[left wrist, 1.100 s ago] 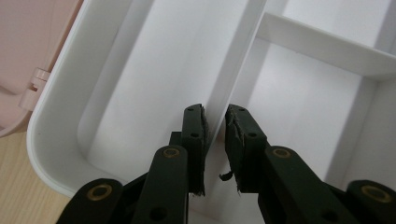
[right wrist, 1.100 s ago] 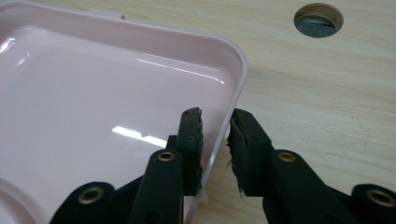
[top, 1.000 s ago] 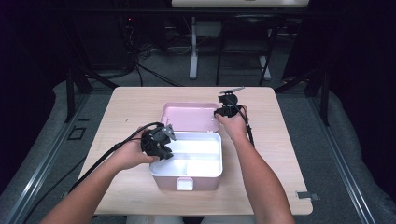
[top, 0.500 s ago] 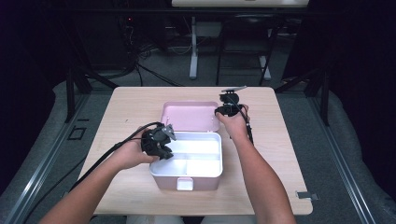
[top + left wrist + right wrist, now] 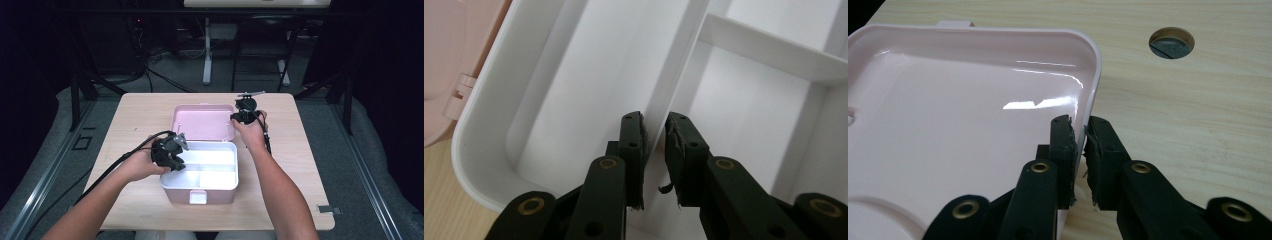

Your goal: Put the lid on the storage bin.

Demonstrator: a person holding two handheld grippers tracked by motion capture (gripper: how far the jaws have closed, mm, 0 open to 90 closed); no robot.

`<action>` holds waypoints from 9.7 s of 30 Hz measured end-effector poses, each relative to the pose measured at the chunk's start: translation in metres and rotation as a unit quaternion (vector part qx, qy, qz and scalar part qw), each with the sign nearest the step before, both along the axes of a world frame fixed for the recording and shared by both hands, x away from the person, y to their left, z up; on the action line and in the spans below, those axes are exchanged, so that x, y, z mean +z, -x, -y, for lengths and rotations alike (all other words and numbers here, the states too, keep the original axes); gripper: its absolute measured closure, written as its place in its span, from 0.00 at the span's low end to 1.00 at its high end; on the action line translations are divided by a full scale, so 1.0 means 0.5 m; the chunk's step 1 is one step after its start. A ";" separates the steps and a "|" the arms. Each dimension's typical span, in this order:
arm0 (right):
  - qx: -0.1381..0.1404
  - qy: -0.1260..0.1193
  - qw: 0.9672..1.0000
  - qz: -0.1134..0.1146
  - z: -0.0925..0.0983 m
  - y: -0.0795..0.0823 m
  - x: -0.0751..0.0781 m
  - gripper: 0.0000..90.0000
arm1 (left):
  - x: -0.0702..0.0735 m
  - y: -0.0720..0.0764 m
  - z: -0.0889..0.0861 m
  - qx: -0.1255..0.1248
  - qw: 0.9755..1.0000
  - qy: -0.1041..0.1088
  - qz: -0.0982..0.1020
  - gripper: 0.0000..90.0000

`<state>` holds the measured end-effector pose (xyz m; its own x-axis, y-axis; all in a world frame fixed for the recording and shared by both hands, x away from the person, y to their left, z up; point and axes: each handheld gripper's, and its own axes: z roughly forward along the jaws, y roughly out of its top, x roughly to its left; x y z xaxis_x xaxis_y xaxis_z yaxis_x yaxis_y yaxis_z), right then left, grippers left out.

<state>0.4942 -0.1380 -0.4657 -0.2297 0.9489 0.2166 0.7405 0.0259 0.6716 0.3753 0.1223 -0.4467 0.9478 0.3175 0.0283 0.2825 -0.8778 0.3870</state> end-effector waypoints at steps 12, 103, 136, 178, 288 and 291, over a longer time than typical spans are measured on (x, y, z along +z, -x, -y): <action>0.002 -0.001 0.999 0.034 0.001 0.025 0.046 0.94 | 0.000 0.000 0.000 0.000 1.000 -0.001 0.001 0.87; 0.091 0.008 0.971 0.220 0.031 0.277 0.120 0.96 | 0.107 0.022 -0.143 0.197 0.950 0.191 0.151 0.74; 0.099 -0.013 0.968 0.229 0.037 0.290 0.128 0.91 | 0.153 0.002 -0.135 0.236 0.899 0.290 0.228 0.83; 0.113 -0.027 0.961 0.250 0.041 0.319 0.161 0.88 | 0.154 0.046 -0.136 0.217 0.908 0.269 0.238 0.81; 0.186 -0.031 0.960 0.207 0.083 0.494 -0.001 0.82 | -0.025 0.211 -0.202 0.206 0.920 0.302 0.143 0.83; 0.187 -0.031 0.960 0.204 0.086 0.495 -0.005 0.82 | -0.029 0.212 -0.204 0.207 0.920 0.300 0.143 0.82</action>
<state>0.2465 -0.1810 -0.4684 -0.6298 0.7715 0.0902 0.3619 0.1887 0.9129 0.2693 0.2245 -0.4614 0.7233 0.6894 -0.0394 0.3552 -0.3227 0.8773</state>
